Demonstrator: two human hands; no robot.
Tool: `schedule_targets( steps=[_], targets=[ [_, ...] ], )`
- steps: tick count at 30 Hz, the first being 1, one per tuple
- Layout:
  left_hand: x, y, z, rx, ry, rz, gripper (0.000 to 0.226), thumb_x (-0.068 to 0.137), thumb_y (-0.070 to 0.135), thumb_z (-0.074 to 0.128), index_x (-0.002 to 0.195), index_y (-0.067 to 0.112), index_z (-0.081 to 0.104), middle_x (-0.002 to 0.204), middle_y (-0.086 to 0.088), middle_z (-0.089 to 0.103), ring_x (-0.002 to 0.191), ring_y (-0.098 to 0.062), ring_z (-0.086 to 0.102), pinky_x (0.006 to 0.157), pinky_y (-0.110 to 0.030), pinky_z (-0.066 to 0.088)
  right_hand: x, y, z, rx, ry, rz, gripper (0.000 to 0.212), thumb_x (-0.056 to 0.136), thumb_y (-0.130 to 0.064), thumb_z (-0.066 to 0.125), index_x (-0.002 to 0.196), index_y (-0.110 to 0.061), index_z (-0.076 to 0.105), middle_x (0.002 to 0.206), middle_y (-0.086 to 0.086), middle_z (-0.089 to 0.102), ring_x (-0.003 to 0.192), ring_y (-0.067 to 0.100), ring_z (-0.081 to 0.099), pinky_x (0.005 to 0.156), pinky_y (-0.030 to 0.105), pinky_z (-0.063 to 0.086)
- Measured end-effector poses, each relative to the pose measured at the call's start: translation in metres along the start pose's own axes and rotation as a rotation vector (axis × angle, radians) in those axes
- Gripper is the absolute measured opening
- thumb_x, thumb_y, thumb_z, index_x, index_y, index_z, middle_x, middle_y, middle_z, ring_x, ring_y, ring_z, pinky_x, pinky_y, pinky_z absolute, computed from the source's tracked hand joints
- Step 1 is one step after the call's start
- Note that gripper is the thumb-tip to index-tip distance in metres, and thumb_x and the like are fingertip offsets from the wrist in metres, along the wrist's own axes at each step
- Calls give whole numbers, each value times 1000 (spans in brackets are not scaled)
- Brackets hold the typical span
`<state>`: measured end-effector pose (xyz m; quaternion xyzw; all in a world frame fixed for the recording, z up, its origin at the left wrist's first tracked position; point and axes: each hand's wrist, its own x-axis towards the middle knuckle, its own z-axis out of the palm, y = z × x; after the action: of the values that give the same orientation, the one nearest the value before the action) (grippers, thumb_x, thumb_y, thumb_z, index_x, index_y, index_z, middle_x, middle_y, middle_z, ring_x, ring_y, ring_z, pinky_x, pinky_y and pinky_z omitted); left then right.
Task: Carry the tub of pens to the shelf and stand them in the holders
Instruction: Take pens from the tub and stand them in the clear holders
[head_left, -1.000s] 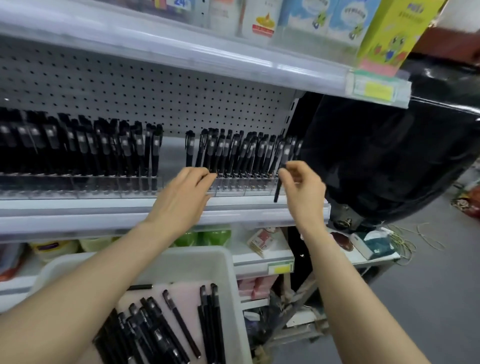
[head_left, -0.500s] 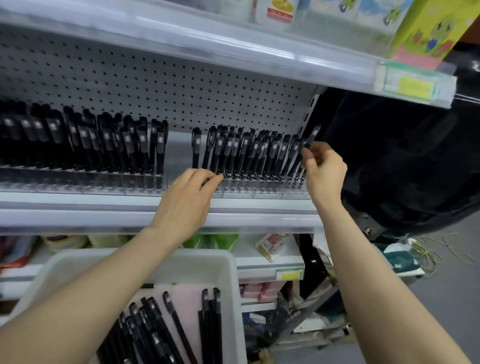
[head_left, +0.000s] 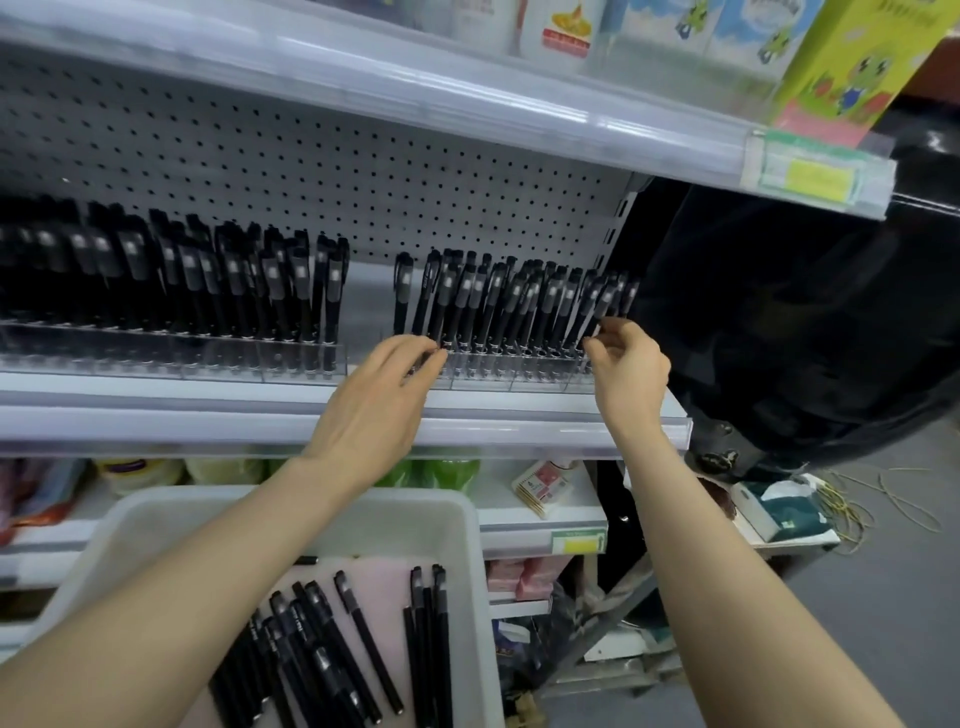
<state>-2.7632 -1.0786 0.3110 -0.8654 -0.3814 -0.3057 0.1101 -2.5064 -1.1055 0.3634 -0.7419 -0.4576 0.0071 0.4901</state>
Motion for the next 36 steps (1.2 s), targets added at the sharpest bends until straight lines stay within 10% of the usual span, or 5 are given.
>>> schedule_targets(
  steps=[12,27,36],
  targets=[
    [-110,-38,-16,-54,-9,-15,48,81,-3,67,129,3,60,128,-15,58,117,-33,50,91,-44,51,-136,-25,54,125,-99,-117,19,92,-12,64,111,-14,66,94,-4,66,83,9,60,76,16,47],
    [-177,-60,-7,-3,-212,-233,62,82,8,66,141,8,47,138,-14,46,128,-33,39,110,-45,37,-249,-10,111,-334,-854,-11,21,79,-27,75,96,-16,69,91,0,70,91,20,64,77,26,46],
    [-173,-49,-11,11,-253,-298,65,80,7,68,141,8,47,138,-15,46,129,-32,40,110,-45,38,-241,-5,114,-392,-876,0,7,81,-20,68,87,-18,66,95,3,71,93,23,64,80,30,51]
  ],
)
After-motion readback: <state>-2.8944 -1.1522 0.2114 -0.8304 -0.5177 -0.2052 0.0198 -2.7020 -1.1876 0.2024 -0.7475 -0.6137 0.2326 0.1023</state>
